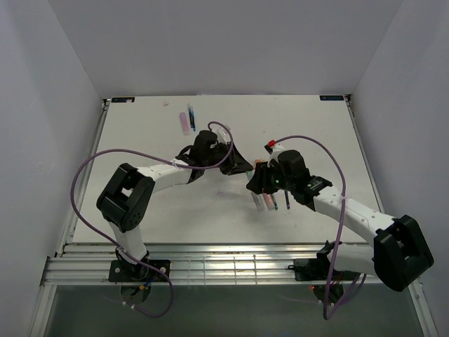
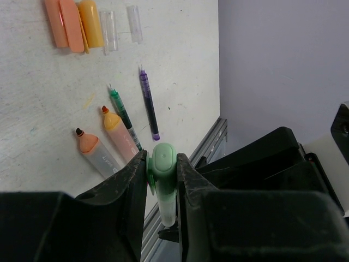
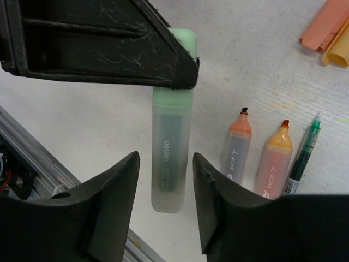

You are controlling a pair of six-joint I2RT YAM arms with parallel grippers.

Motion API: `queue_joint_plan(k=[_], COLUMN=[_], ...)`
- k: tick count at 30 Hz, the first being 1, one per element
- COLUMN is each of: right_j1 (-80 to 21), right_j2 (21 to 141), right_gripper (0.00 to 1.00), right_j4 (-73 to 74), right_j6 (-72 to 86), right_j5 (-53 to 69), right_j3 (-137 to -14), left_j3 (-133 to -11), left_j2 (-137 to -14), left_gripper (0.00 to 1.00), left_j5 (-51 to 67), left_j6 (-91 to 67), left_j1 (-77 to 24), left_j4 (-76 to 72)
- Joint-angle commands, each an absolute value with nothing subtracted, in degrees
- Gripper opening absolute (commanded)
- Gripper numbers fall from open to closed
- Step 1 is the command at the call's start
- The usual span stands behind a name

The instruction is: Open the pen caps

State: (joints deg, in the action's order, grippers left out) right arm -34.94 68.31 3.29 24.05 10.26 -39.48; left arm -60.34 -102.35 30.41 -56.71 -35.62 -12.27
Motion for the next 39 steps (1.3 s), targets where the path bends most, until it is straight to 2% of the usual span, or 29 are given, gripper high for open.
queue_joint_plan(k=[1,4,6,7,8,11,26,39], right_j1=[-35.24,-35.16,-35.24,-35.24,-35.24,-35.24,-43.59,-46.40], right_j2=[69.69,70.92,71.45,72.06,72.33,72.25,67.15,62.15], right_gripper=[0.52,0.53,0.48,0.43,0.28,0.08,0.08,0.08], right_j4=[-1.58,-1.85,-1.85,-1.67,-1.50,-1.76,-2.03,2.46], right_j6=[23.21,23.03,22.85,22.76,22.59,23.20,32.16,34.97], right_j5=[10.28,10.20,10.37,10.37,10.46,10.99,7.82,5.72], right_j3=[-39.90,-40.43,-40.87,-41.04,-41.22,-40.26,-33.14,-31.65], left_j3=[-62.49,-62.49,-62.32,-62.31,-62.31,-62.93,-71.45,-68.82], left_j2=[-102.30,-102.74,-102.66,-102.66,-102.48,-102.57,-107.84,-108.37], left_gripper=[0.00,0.00,0.00,0.00,0.00,0.00,0.00,0.00], left_j5=[32.87,33.13,32.96,32.87,32.61,32.43,34.19,33.31], left_j6=[-57.13,-57.22,-57.22,-57.22,-57.13,-57.13,-57.40,-55.11], left_j1=[-36.12,-36.12,-36.12,-36.04,-36.12,-35.51,-24.61,-22.06], left_j4=[-13.53,-13.71,-13.71,-13.88,-13.89,-13.89,-15.38,-15.21])
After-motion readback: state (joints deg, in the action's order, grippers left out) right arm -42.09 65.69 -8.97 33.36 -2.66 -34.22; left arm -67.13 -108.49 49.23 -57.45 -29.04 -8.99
